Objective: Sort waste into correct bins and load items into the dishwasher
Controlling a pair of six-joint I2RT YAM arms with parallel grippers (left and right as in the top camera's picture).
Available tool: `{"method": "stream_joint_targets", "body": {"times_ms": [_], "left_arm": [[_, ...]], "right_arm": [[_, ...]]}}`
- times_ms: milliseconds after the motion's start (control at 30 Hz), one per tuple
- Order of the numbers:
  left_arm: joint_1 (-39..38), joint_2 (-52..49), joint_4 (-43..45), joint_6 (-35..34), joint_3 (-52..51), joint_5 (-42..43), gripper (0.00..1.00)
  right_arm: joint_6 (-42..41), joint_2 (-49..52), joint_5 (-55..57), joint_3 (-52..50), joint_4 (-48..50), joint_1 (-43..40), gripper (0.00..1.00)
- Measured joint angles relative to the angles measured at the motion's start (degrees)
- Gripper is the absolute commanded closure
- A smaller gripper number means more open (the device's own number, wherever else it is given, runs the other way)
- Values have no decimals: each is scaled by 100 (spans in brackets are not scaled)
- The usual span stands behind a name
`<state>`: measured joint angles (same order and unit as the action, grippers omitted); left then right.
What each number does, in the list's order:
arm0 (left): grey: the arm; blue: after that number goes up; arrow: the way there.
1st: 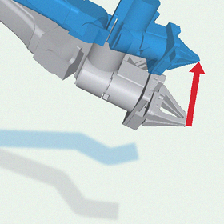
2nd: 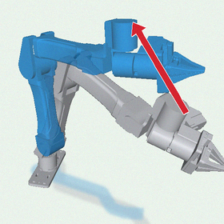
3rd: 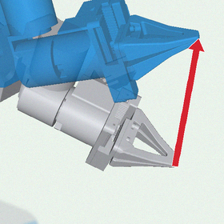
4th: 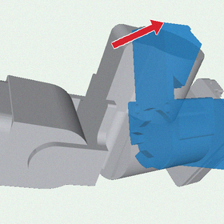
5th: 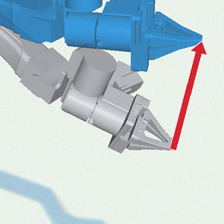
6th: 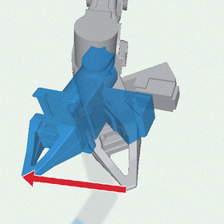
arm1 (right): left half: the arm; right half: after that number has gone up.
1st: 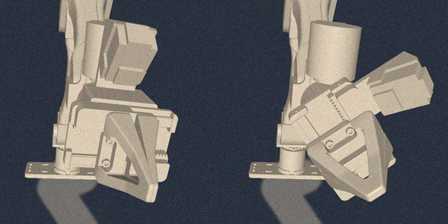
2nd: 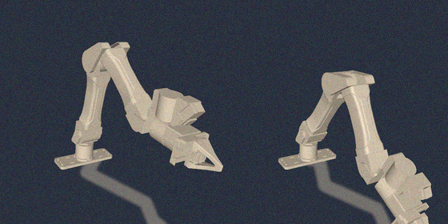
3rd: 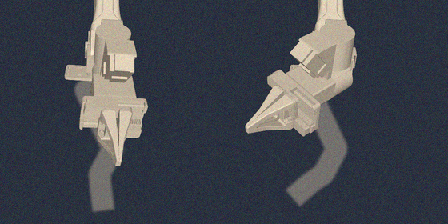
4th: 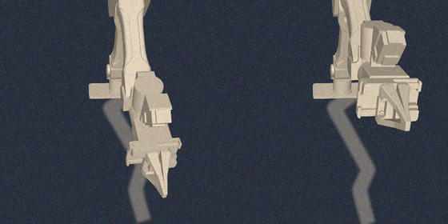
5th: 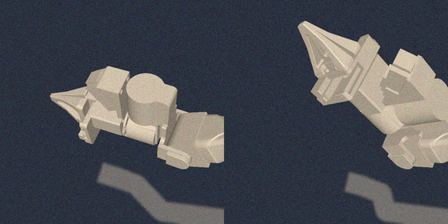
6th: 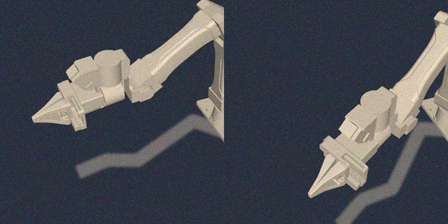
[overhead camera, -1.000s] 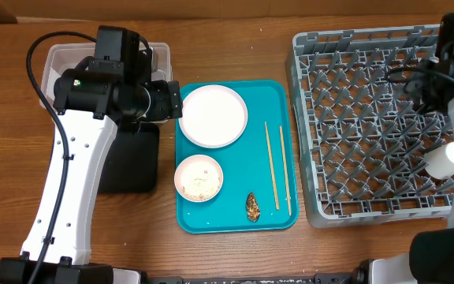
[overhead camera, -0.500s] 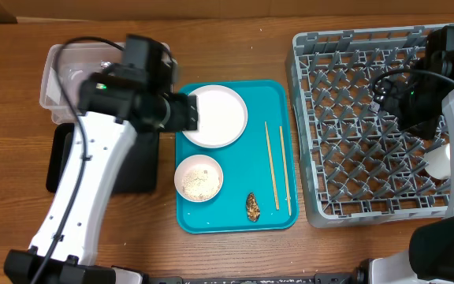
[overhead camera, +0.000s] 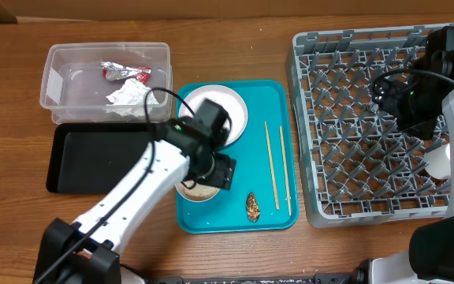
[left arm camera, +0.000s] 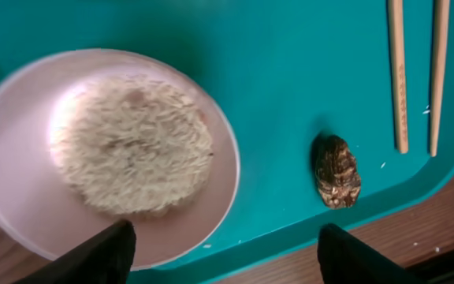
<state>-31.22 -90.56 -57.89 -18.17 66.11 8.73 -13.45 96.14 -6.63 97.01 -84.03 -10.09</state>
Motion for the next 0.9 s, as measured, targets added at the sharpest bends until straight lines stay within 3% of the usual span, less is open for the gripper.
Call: {"method": "stream_joint_targets", "body": {"times_ms": [333, 733, 800, 900], "left_arm": [[-223, 0, 1003, -109, -693, -177, 41], [-256, -328, 1287, -122, -728, -365, 46], [-258, -503, 1292, -125, -728, -361, 49], [-308, -675, 1333, -142, -737, -352, 62]], "right_arm": [[-2, 0, -61, 0, -2, 0, 10], [0, 0, -61, 0, -17, 0, 10], [0, 0, -61, 0, -20, 0, 9], [0, 0, -61, 0, -17, 0, 9]]}}
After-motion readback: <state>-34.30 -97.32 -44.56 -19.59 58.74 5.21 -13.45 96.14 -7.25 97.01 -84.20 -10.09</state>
